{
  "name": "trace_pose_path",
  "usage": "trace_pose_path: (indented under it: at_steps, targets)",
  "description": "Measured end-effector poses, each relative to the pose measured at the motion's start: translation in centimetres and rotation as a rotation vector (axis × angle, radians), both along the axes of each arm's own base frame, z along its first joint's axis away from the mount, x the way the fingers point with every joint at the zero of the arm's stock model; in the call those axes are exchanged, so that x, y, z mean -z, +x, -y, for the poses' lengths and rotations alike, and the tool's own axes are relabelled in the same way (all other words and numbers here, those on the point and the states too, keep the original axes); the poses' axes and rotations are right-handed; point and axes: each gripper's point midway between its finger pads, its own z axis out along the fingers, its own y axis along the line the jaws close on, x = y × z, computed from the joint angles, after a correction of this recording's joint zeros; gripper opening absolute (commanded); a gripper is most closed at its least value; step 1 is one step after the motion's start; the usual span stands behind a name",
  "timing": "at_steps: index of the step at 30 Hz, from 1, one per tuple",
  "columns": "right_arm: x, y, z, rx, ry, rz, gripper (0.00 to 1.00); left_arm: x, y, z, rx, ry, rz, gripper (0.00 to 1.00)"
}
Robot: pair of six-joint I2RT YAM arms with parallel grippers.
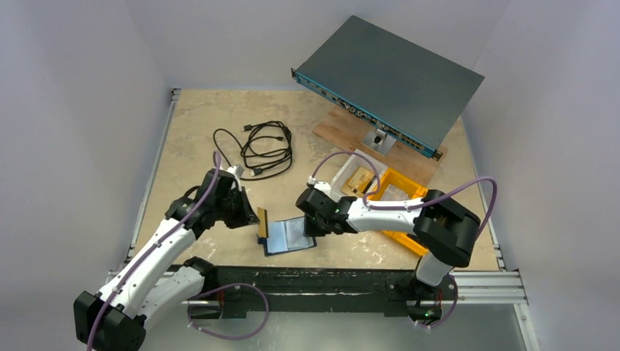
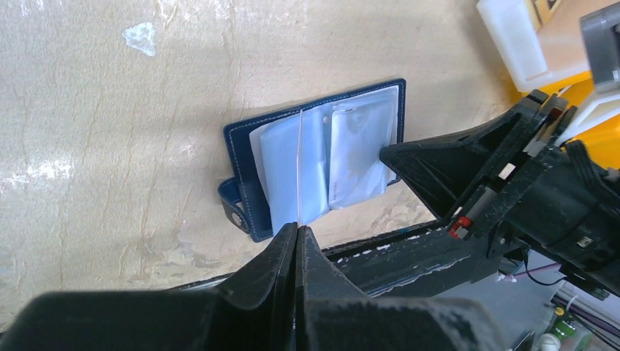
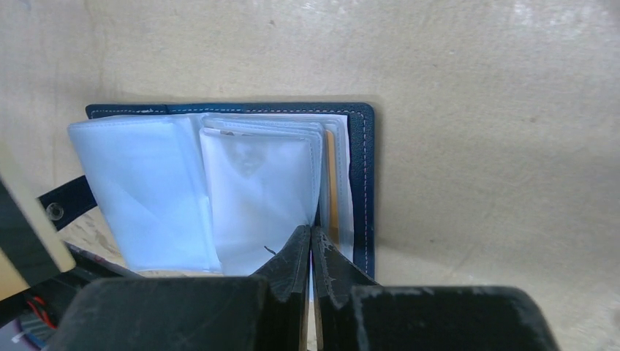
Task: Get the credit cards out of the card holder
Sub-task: Remove the credit card from the card holder.
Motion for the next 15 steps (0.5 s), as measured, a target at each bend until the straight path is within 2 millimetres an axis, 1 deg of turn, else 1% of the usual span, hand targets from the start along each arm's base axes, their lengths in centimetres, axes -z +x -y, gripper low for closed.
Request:
trace_pose_path:
  at_steps: [4,8,10,12,13,15]
  targets:
    - [-0.2,0.0,1.1,0.001,-0.038,0.009,0.19,-1.3,0.4,0.2,0.003,-0.009,0.023,0.00]
    - [-1.3,0.0,1.8,-0.001,-0.047,0.023,0.45,-2.0,0.6,0.4,0.008,-0.021,0.034,0.00]
    - [-2.8,0.4,1.7,-0.003,-0.026,0.052,0.59,-2.2,0.7,0.5,0.009,-0.030,0.036,0.00]
    - [-4.3,0.8,1.3,-0.003,0.008,0.079,0.68,-2.4,0.7,0.7,0.011,-0.043,0.039,0.00]
    - [-5.2,0.9,1.1,-0.005,0.030,0.094,0.70,-2.6,0.8,0.8,0.014,-0.052,0.040,0.00]
    - [-7.0,1.1,0.7,-0.009,0.081,0.126,0.72,-3.1,0.8,1.1,0.024,-0.075,0.046,0.00]
